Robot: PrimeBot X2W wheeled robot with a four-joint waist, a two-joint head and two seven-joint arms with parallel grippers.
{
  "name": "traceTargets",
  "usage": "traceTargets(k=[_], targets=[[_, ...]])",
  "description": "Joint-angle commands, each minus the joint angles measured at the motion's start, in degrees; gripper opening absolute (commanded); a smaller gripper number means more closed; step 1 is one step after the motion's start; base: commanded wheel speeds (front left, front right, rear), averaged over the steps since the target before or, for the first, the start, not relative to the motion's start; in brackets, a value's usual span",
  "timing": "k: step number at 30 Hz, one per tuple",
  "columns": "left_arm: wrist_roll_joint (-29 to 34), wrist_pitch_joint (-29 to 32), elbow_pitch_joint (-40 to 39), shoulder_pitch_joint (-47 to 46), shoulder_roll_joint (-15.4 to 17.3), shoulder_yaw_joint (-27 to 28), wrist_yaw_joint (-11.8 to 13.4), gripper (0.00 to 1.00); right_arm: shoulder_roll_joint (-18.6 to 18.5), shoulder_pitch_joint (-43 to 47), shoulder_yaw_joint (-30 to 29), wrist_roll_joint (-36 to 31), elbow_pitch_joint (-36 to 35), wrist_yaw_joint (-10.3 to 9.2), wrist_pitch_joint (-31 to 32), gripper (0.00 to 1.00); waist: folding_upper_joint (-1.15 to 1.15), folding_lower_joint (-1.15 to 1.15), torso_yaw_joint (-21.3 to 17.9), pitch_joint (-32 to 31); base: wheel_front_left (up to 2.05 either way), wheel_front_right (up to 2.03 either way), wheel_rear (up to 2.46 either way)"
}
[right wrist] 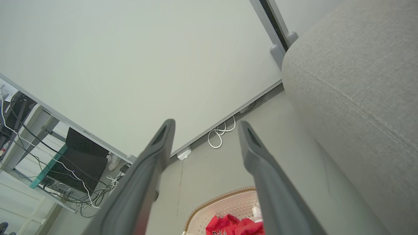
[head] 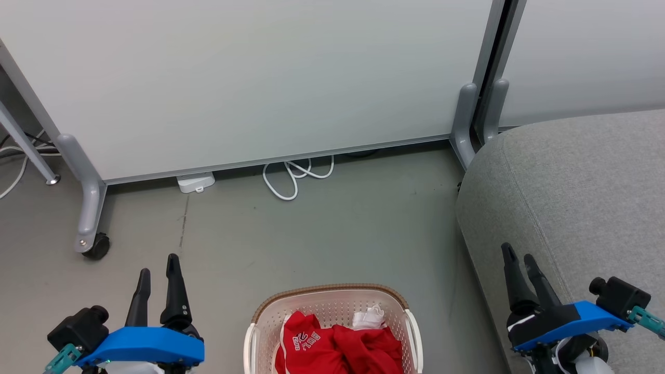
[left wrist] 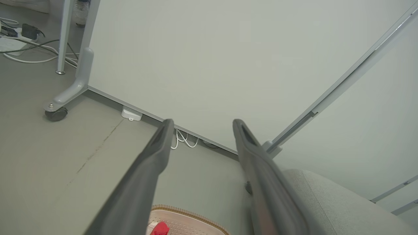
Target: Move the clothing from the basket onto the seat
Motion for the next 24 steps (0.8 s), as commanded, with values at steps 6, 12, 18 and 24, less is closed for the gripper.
traceTargets(k=[6, 12, 18, 24], targets=[[4.7, -1.4, -0.2, -0.3, 0.6, -0.6, 0.3, 1.0, -0.5, -1.7, 0.3, -4.9, -0.1, 0.09, -0.7, 1.0, 0.0, 0.0, 0.1, -0.1, 0.0, 0.0, 0.0], [8.0, -2.3, 0.1, 0.0, 0.6, -1.1, 0.0, 1.0, -0.5, -1.8, 0.3, -9.1, 0.2, 0.1, -1.0, 1.0, 0.0, 0.0, 0.2, -0.2, 0.0, 0.0, 0.0], [11.1, -3.2, 0.5, 0.1, 0.6, -1.4, -0.2, 1.0, -0.5, -2.0, 0.5, -12.9, 0.4, 0.11, -1.4, 1.0, 0.0, 0.0, 0.2, -0.3, 0.0, 0.0, 0.0], [13.8, -4.1, 1.2, 0.2, 0.6, -1.8, -0.2, 1.0, -0.6, -2.1, 0.7, -16.4, 0.7, 0.11, -1.7, 1.0, 0.0, 0.0, 0.2, -0.4, 0.0, 0.0, 0.0]])
